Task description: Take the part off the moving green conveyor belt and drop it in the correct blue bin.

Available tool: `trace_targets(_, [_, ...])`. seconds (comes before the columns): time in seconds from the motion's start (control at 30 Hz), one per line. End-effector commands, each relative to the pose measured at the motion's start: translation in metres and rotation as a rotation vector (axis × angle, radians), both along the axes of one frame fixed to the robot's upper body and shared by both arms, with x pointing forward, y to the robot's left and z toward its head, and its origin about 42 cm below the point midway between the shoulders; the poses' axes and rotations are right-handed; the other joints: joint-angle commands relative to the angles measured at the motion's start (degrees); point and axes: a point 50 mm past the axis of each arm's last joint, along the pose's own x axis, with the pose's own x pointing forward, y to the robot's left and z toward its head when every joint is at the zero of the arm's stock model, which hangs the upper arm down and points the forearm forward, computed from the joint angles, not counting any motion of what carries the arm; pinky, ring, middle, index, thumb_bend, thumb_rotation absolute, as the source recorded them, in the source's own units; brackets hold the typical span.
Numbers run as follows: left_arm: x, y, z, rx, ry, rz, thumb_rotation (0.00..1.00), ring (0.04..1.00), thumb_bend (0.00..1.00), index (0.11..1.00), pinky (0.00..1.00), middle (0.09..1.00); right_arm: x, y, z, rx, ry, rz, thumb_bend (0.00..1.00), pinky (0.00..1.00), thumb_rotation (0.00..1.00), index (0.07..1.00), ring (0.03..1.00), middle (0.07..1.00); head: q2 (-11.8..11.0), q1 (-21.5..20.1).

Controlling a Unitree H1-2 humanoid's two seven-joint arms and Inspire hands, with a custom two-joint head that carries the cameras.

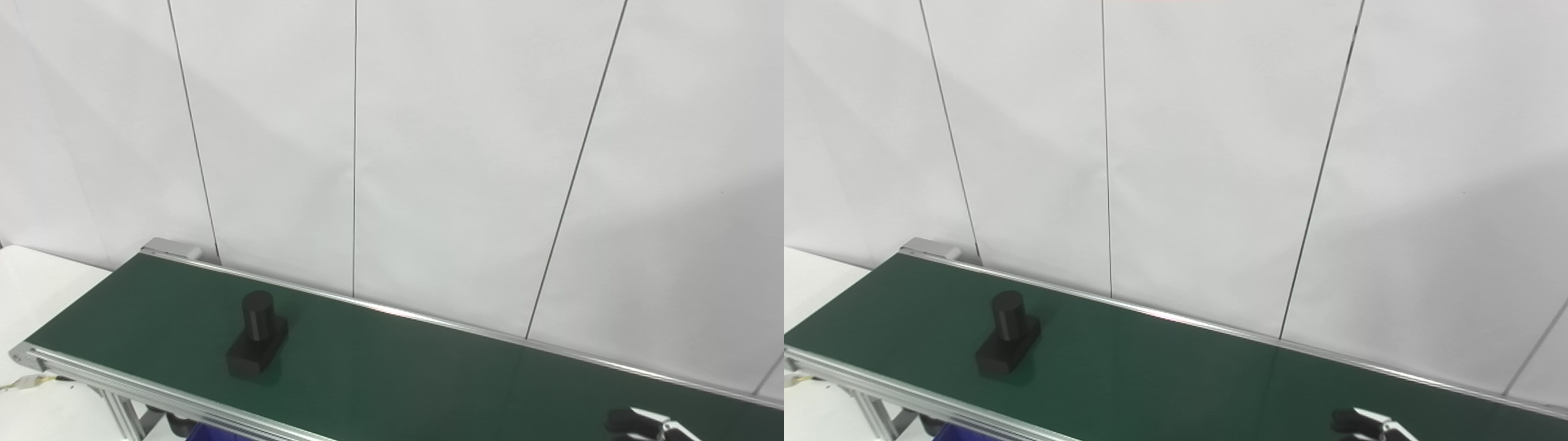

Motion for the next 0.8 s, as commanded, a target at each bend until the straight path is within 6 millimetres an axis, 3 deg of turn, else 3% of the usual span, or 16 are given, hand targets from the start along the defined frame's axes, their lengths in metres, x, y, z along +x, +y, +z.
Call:
trace_targets(0.0, [0.011, -0.007, 0.011, -0.01, -0.074, -0.008, 0.33, 0.743, 0.99, 0.79, 0.64, 0.792, 0.008, 0.004, 0.019, -0.033, -0.046, 0.03, 0.76, 0.43, 0.37, 0.673, 0.618, 0.681, 0.2, 0.0])
trace_targets(0.13, [0.012, -0.007, 0.011, -0.004, -0.077, -0.006, 0.34, 0.741, 1.0, 0.79, 0.64, 0.79, 0.027, 0.01, 0.024, -0.035, -0.048, 0.068, 0.84, 0.45, 0.31, 0.656, 0.626, 0.671, 0.6, 0.0])
trace_targets(0.37, [0.017, -0.008, 0.01, -0.015, -0.069, 0.001, 0.32, 0.728, 0.99, 0.787, 0.64, 0.782, 0.064, 0.019, 0.018, -0.1, -0.042, 0.11, 0.92, 0.47, 0.3, 0.654, 0.635, 0.679, 0.7, 0.4])
trace_targets(0.53, [0.019, -0.006, 0.009, -0.018, -0.066, 0.004, 0.31, 0.721, 1.0, 0.784, 0.63, 0.78, 0.077, 0.032, 0.019, -0.139, -0.037, 0.126, 0.85, 0.5, 0.22, 0.667, 0.66, 0.687, 0.6, -0.6])
trace_targets(0.77, [0.018, -0.004, 0.01, -0.01, -0.071, -0.007, 0.34, 0.734, 1.0, 0.795, 0.63, 0.789, 0.079, 0.044, 0.02, -0.164, -0.048, 0.147, 0.68, 0.58, 0.11, 0.733, 0.72, 0.742, 1.0, -0.9])
